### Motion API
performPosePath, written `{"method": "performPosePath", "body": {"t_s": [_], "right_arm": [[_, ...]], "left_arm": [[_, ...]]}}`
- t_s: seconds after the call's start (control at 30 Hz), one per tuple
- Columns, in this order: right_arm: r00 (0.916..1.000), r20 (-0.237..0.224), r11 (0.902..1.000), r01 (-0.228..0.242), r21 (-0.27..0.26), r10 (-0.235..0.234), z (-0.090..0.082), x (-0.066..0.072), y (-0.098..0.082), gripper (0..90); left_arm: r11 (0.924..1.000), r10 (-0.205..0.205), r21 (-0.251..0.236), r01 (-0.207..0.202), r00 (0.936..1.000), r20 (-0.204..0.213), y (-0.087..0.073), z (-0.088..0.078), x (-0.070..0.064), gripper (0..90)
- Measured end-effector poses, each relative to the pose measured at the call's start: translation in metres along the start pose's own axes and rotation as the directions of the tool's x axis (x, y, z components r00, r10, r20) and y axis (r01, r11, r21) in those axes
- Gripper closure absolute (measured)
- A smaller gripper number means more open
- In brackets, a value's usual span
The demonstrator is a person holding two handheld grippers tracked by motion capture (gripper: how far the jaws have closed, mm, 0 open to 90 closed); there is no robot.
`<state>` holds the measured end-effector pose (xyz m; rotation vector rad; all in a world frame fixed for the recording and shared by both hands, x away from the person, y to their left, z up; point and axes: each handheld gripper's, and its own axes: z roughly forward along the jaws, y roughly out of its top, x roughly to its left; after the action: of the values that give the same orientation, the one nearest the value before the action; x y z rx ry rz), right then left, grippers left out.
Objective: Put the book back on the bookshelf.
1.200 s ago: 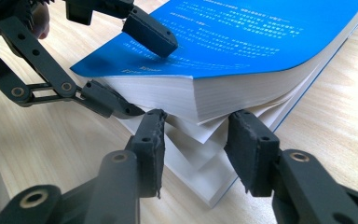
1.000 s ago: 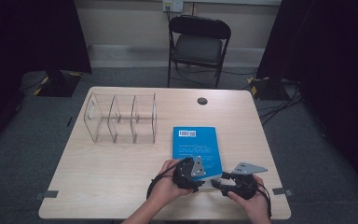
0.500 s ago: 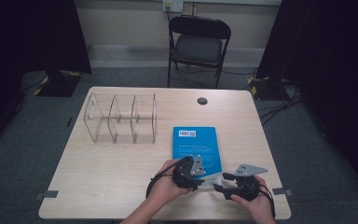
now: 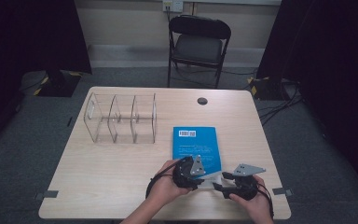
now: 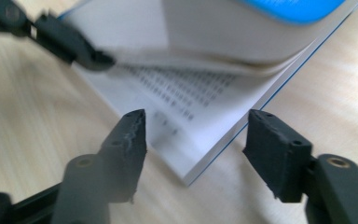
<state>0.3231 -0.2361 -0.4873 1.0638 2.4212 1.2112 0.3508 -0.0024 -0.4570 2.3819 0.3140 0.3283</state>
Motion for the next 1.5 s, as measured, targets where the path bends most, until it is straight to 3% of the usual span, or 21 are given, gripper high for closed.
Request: {"method": "performPosePath", "body": {"t_s": [0.13, 0.23, 0.27, 0.4, 0.53, 0.6, 0.7, 0.77, 0.87, 0.9, 1.17, 1.3, 1.37, 1.5], "right_arm": [[0.9991, 0.036, 0.9994, -0.022, -0.025, 0.023, 0.001, -0.003, 0.005, 41.2], [0.9986, 0.036, 0.9981, -0.037, -0.048, 0.039, 0.001, -0.004, 0.008, 41.9], [0.9982, 0.036, 0.9970, -0.045, -0.063, 0.047, 0.000, -0.003, 0.011, 42.3], [0.9983, 0.045, 0.9980, -0.036, -0.051, 0.038, 0.000, -0.001, 0.011, 43.9], [0.9984, 0.040, 0.9979, -0.038, -0.052, 0.040, 0.000, -0.001, 0.012, 45.1], [0.9977, 0.040, 0.9969, -0.052, -0.059, 0.054, 0.000, 0.000, 0.013, 45.2], [0.9970, 0.036, 0.9954, -0.066, -0.070, 0.069, -0.001, 0.001, 0.014, 45.9], [0.9968, 0.033, 0.9947, -0.070, -0.075, 0.073, -0.001, 0.002, 0.014, 46.5], [0.9958, 0.016, 0.9930, -0.089, -0.078, 0.091, -0.002, 0.001, 0.013, 46.5], [0.9958, 0.016, 0.9930, -0.089, -0.078, 0.091, -0.002, 0.001, 0.013, 46.5], [0.9938, 0.016, 0.9913, -0.109, -0.073, 0.110, -0.002, 0.001, 0.014, 46.5], [0.9922, 0.016, 0.9890, -0.122, -0.084, 0.123, -0.002, 0.002, 0.015, 47.7], [0.9905, 0.008, 0.9869, -0.136, -0.087, 0.137, -0.001, 0.002, 0.015, 47.8], [0.9901, 0.000, 0.9862, -0.140, -0.088, 0.141, -0.001, 0.001, 0.014, 47.8]], "left_arm": [[1.0000, 0.001, 0.006, -0.001, 1.0000, -0.001, 0.000, 0.000, 0.000, 53.5], [1.0000, -0.002, -0.005, 0.002, 1.0000, 0.006, -0.001, 0.001, -0.001, 49.7], [0.9996, -0.027, -0.010, 0.027, 0.9994, 0.020, -0.002, 0.000, 0.000, 48.3], [0.9985, -0.043, -0.032, 0.044, 0.9987, 0.026, -0.004, 0.001, 0.001, 42.2], [0.9972, -0.063, -0.039, 0.063, 0.9980, 0.001, -0.007, 0.004, -0.001, 35.4], [0.9977, -0.053, -0.043, 0.052, 0.9985, -0.017, -0.007, 0.008, -0.004, 28.4], [0.9993, -0.033, -0.016, 0.032, 0.9982, -0.050, -0.004, 0.009, -0.008, 25.5], [0.9997, -0.019, -0.017, 0.018, 0.9973, -0.071, -0.003, 0.012, -0.009, 26.5], [0.9973, -0.052, -0.055, 0.048, 0.9963, -0.069, -0.006, 0.012, -0.005, 30.4], [0.9973, -0.052, -0.055, 0.048, 0.9963, -0.069, -0.006, 0.012, -0.005, 33.7], [0.9992, -0.023, -0.033, 0.020, 0.9955, -0.092, -0.004, 0.012, -0.006, 34.3], [0.9987, -0.001, -0.051, -0.005, 0.9931, -0.117, -0.007, 0.016, -0.010, 29.8], [0.9978, -0.009, -0.066, 0.001, 0.9918, -0.127, -0.008, 0.017, -0.009, 31.6], [0.9988, -0.003, -0.049, -0.003, 0.9928, -0.120, -0.006, 0.016, -0.007, 35.6]]}}
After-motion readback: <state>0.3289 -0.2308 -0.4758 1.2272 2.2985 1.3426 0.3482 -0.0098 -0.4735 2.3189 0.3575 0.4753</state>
